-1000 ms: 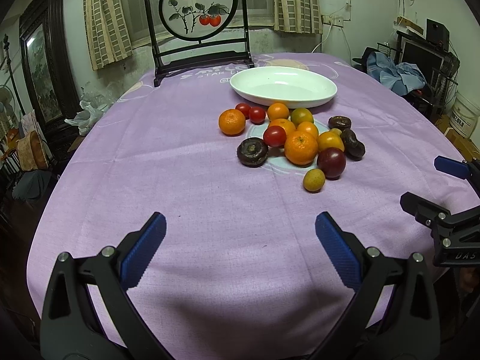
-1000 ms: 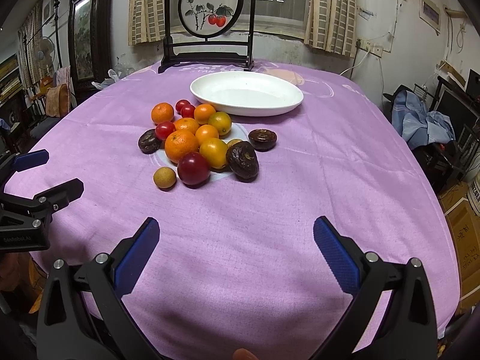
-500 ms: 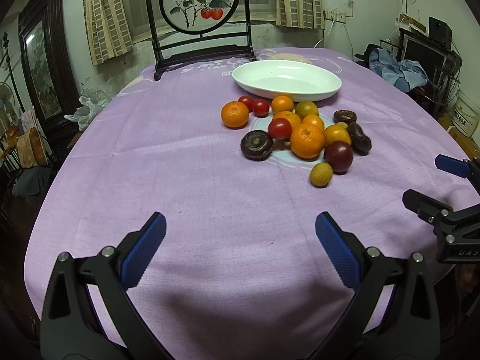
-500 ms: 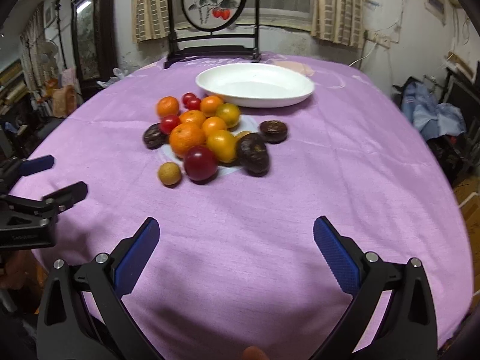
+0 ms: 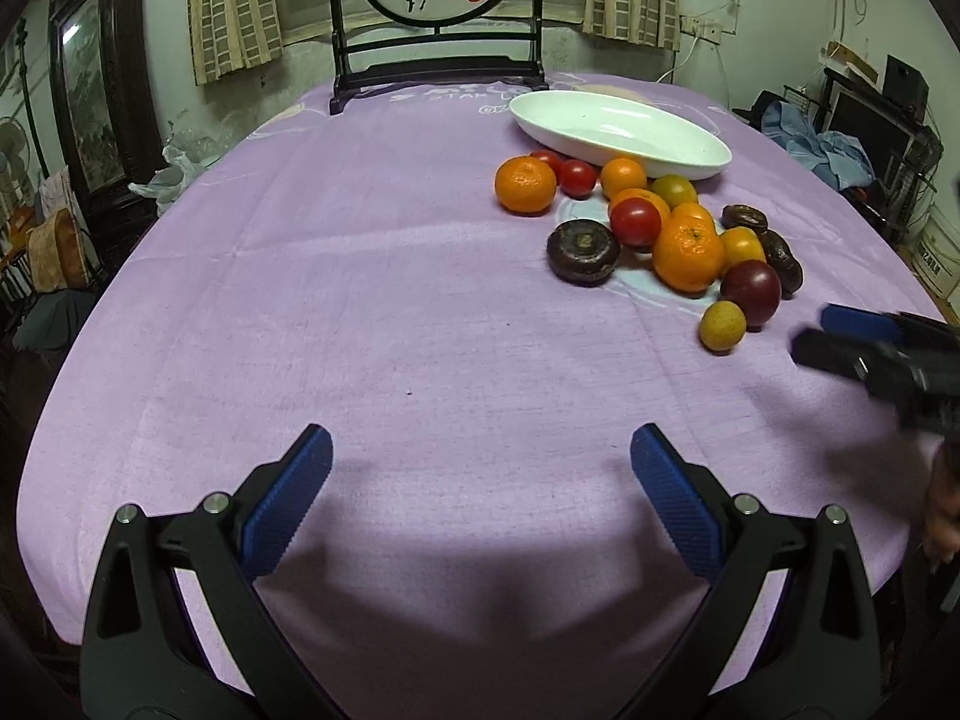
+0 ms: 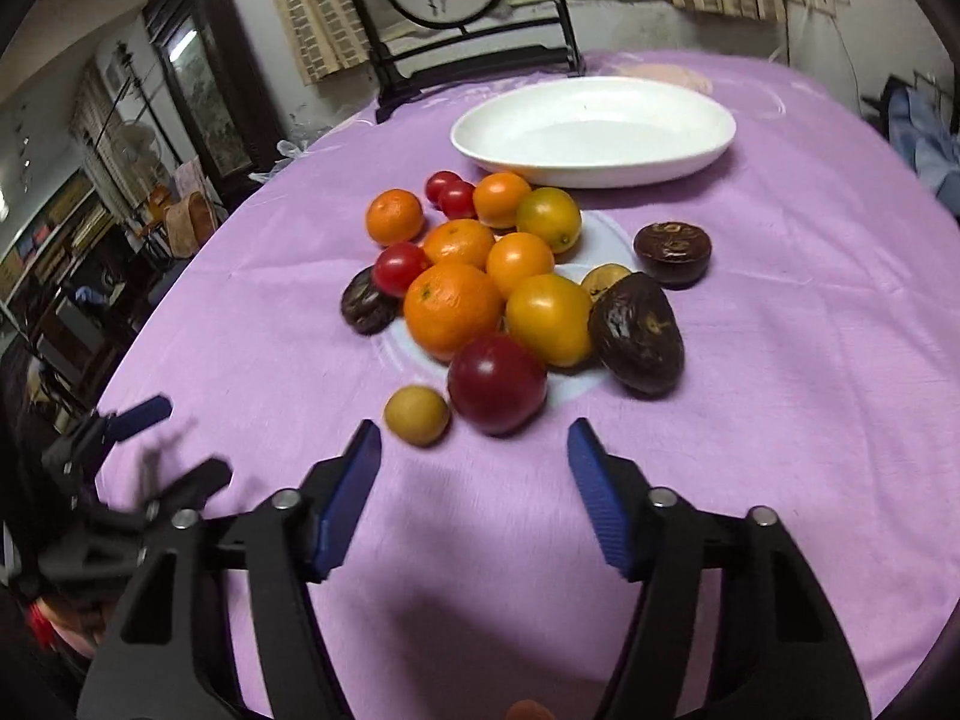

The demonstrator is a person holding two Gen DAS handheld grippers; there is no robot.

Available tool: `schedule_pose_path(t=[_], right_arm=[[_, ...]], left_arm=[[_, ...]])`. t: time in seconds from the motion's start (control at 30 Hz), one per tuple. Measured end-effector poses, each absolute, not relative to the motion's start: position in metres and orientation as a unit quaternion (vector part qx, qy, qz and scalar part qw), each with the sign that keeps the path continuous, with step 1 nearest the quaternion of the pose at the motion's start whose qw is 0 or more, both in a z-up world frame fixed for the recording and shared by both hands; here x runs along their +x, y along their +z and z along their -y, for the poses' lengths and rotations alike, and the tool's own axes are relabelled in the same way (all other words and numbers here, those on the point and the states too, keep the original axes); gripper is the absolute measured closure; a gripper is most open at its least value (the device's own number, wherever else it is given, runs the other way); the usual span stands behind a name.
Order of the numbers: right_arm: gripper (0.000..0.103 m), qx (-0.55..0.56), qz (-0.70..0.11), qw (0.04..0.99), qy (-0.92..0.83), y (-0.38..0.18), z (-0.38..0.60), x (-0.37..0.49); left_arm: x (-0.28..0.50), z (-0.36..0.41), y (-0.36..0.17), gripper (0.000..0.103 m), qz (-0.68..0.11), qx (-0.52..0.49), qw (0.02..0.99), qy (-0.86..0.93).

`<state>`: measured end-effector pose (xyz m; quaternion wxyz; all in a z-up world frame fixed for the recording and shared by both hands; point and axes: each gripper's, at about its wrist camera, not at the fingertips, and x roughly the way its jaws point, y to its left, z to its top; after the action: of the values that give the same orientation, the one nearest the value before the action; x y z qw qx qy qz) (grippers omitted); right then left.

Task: Organize fruits
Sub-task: 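Grasp the dark red plum with the right gripper while the left gripper grasps a small yellow fruit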

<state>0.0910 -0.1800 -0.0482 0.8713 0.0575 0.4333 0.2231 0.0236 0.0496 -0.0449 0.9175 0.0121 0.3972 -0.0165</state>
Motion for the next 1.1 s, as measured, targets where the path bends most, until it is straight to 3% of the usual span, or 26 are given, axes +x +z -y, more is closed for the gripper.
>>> schedule_pose_path(t=[0.3, 0.4, 0.67, 0.73, 0.83, 1.1], right_arm=[[0.049, 0.101, -0.445, 0.86, 0.228, -0.055, 0.182, 0.106], [0.065, 0.111, -0.439, 0.862, 0.228, -0.054, 0.192, 0.103], [0.065, 0.157, -0.414, 0.863, 0.243, -0.05, 0.24, 0.081], [0.065, 0.159, -0.408, 0.865, 0.246, -0.047, 0.25, 0.075], [0.065, 0.166, -0.405, 0.866, 0.242, -0.05, 0.263, 0.071], [0.065, 0.187, -0.397, 0.858, 0.267, -0.05, 0.27, 0.071]], left_arm=[[0.027, -0.046, -0.049, 0.002, -0.391, 0.02, 0.919, -0.042], [0.028, -0.044, -0.05, 0.002, -0.394, 0.021, 0.918, -0.046], [0.047, -0.007, -0.044, 0.005, -0.399, 0.022, 0.908, -0.123], [0.059, 0.007, -0.044, 0.024, -0.411, 0.022, 0.899, -0.147], [0.077, 0.022, -0.044, 0.04, -0.43, 0.013, 0.886, -0.174], [0.105, 0.056, -0.055, 0.059, -0.461, 0.026, 0.866, -0.191]])
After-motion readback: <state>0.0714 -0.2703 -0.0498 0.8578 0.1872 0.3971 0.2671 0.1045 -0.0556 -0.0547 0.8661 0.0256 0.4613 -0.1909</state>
